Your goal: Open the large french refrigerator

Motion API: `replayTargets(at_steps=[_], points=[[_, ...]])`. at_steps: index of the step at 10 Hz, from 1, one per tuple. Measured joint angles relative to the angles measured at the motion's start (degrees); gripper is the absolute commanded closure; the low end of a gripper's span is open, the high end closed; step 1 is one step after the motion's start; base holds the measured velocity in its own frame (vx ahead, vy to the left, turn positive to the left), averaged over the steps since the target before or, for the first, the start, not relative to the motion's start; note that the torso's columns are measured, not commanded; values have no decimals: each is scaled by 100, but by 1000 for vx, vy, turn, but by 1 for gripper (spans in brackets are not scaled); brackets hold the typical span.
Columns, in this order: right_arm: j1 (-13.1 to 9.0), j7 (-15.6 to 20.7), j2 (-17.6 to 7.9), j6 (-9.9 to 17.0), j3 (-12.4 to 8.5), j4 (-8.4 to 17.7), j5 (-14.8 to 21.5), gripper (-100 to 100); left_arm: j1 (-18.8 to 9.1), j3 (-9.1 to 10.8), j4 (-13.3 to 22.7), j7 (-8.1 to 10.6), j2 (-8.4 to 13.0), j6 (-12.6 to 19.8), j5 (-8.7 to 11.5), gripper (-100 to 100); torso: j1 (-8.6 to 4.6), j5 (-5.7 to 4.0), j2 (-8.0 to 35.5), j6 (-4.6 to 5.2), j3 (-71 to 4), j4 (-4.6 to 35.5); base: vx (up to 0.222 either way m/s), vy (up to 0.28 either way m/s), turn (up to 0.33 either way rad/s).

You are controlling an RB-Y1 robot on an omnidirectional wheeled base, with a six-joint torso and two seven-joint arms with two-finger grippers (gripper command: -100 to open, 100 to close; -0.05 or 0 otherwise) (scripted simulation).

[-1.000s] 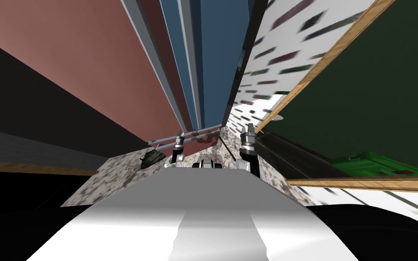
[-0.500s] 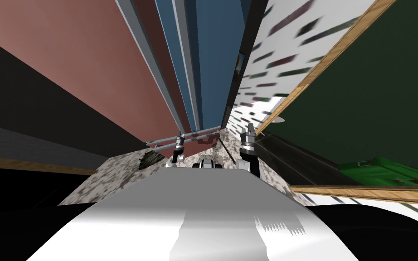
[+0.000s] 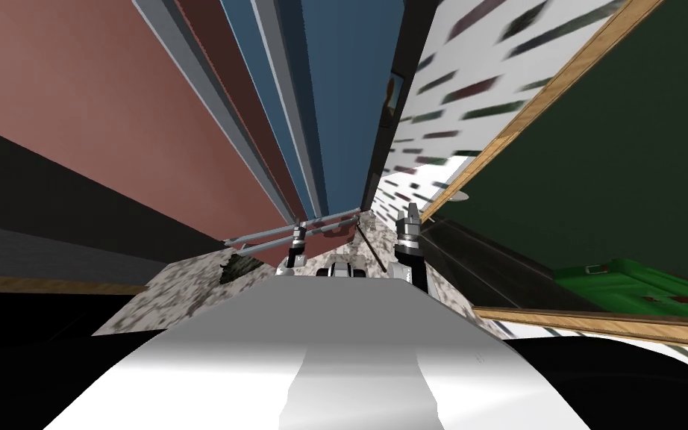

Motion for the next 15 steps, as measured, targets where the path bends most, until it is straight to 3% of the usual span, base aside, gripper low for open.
replayTargets(at_steps=[4,9,11,14,15], points=[[-1,0,0,0,0,0,0,0,-260,67,700,94,-94,-233,14,-100,9,2,-1,-1,0,0,67,-80,13],[-1,0,-1,0,0,0,0,0,-511,132,1331,177,-253,-443,27,-100,15,4,3,-2,1,1,47,-66,12],[-2,0,-1,0,-1,0,0,0,-541,160,1433,197,-328,-499,38,-100,12,6,-3,15,-2,-2,2,-17,34],[-2,0,-1,1,-1,1,0,0,-751,185,1568,189,-299,-328,59,-100,17,-16,-41,19,-26,27,-18,-7,18],[-2,0,-1,1,-1,1,0,0,-717,183,1426,187,-293,-219,59,-100,14,-18,-47,19,-31,29,-11,1,7]])
